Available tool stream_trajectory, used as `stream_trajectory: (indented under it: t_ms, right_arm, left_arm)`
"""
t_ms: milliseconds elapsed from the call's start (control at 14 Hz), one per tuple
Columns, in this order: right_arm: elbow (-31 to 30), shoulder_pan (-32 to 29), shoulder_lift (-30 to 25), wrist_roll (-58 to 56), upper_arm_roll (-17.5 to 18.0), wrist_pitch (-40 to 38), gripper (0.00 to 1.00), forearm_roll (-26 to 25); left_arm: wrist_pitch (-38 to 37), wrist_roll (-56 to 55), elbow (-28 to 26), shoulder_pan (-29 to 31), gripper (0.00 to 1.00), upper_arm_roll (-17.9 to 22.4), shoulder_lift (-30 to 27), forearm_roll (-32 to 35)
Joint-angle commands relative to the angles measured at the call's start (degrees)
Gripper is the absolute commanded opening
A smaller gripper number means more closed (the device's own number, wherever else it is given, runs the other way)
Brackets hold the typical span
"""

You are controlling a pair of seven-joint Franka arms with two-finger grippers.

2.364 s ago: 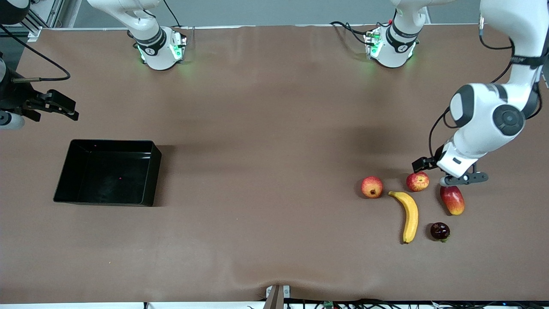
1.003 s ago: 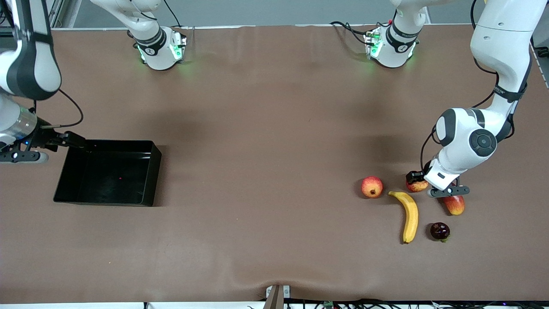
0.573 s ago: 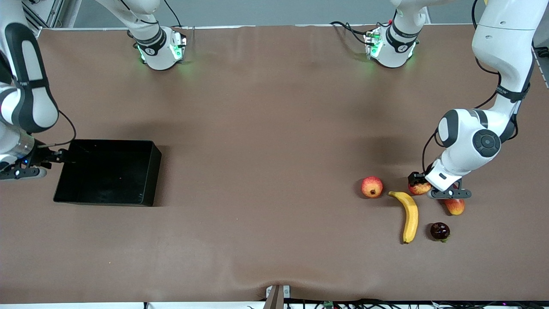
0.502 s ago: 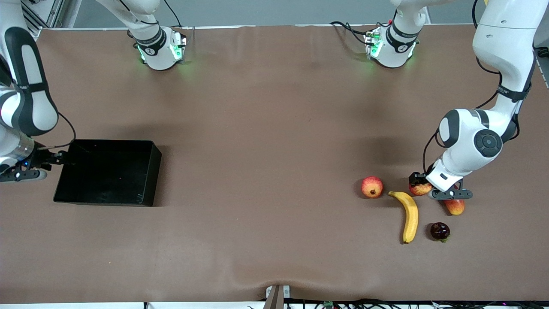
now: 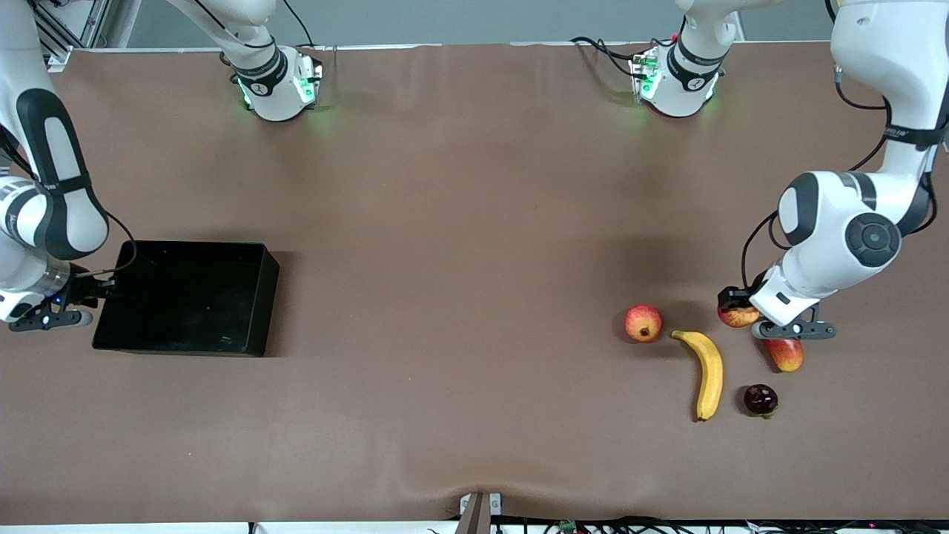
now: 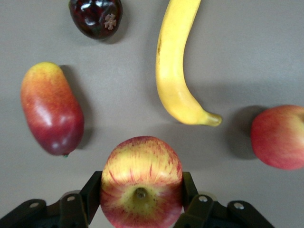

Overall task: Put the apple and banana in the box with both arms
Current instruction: 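Close the left gripper on the apple while the right gripper grips the box rim, then drag the black box toward the fruits with the right gripper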

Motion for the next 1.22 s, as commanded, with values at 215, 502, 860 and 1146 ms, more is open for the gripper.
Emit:
stream_trajectory:
  t_ms: [215, 502, 860, 1146]
  right_arm:
    - [2.76, -1.27, 2.53, -1.85, 1.03, -0.58, 0.00, 0.08]
    - [3.37, -1.01, 2.18, -1.76, 1.21, -1.28, 0.00, 0.08]
    - [7.40, 0.66, -2.12, -1.50, 1.99, -12.15, 0.00, 0.08]
    - [10.14, 4.61, -6.17, -1.14, 2.79, -18.86, 0.00, 3.77]
  left_arm:
    - [-10.93, 0.59, 6.54, 0.12, 0.00, -1.20, -1.05, 0.74]
    - [-15.77, 0.68, 10.94, -0.14, 0.00, -1.29, -0.79, 0.83]
    - [-17.63, 0.68, 12.88, -0.32, 0.00, -1.29, -0.61, 0.83]
    - [-18.85, 0.86, 14.37, -0.06, 0.00, -1.20, -0.52, 0.83]
